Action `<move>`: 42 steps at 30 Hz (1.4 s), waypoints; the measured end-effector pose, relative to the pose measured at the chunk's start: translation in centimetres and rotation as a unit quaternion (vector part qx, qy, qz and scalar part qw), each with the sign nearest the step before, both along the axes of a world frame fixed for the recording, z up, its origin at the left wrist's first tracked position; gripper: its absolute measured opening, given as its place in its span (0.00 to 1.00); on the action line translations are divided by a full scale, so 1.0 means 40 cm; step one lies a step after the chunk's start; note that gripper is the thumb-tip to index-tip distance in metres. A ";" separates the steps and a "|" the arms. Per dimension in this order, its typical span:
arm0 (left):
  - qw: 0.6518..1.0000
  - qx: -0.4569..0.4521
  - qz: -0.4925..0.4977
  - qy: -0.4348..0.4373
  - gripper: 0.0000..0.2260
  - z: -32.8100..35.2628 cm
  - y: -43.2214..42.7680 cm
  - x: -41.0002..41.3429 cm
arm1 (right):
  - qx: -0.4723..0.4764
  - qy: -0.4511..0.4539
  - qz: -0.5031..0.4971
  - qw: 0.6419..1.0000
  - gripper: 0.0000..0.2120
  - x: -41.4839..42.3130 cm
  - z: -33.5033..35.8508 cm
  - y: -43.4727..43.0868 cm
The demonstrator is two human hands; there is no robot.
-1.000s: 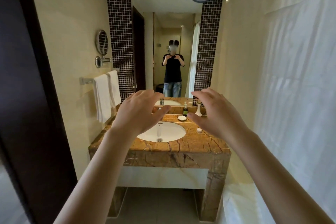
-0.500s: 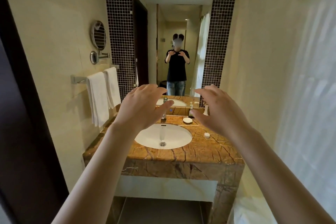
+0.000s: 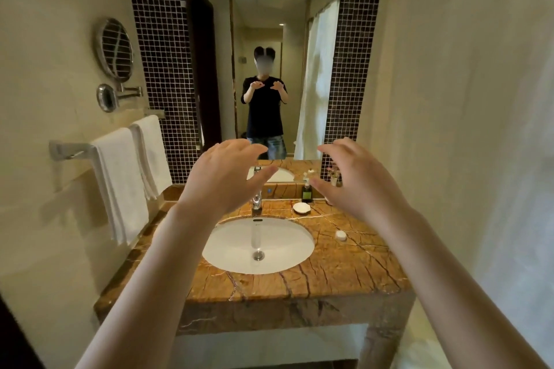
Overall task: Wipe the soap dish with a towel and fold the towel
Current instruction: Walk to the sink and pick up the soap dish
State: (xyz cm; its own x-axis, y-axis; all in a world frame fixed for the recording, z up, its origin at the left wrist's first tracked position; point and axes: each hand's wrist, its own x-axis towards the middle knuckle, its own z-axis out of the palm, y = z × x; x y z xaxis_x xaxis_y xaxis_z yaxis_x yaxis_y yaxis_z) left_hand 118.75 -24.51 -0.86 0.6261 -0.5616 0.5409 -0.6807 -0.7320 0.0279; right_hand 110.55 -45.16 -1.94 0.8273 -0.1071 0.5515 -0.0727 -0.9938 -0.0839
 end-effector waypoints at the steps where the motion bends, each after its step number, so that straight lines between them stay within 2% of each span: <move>1: 1.000 -0.002 -0.004 -0.002 0.25 -0.001 -0.011 0.024 | 0.003 -0.001 -0.004 1.000 0.33 0.023 0.000 -0.009; 12: 1.000 -0.006 -0.022 0.015 0.24 -0.046 -0.192 0.315 | 0.030 -0.009 -0.012 0.999 0.32 0.309 -0.045 -0.177; 20: 1.000 0.005 0.006 0.008 0.25 -0.027 -0.347 0.547 | 0.046 0.004 0.041 0.998 0.30 0.556 -0.030 -0.321; 26: 1.000 -0.001 0.004 0.014 0.24 -0.027 -0.454 0.679 | 0.042 0.014 0.043 0.998 0.30 0.695 -0.027 -0.420; 42: 0.999 -0.002 -0.035 0.019 0.25 -0.095 -0.573 1.047 | 0.040 0.040 0.007 0.998 0.30 1.011 -0.056 -0.527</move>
